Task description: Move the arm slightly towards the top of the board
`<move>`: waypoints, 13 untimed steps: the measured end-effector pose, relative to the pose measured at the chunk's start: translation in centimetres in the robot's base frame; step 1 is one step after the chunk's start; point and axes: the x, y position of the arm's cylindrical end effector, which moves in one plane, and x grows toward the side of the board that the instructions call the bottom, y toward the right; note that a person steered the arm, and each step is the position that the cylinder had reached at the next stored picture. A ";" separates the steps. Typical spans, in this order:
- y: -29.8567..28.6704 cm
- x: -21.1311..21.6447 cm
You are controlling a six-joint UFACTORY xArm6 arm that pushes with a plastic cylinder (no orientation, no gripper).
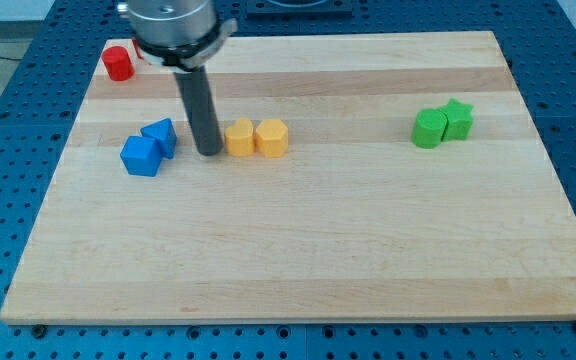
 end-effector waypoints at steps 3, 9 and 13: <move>1.6 0.9; 0.4 -9.1; 0.8 -9.2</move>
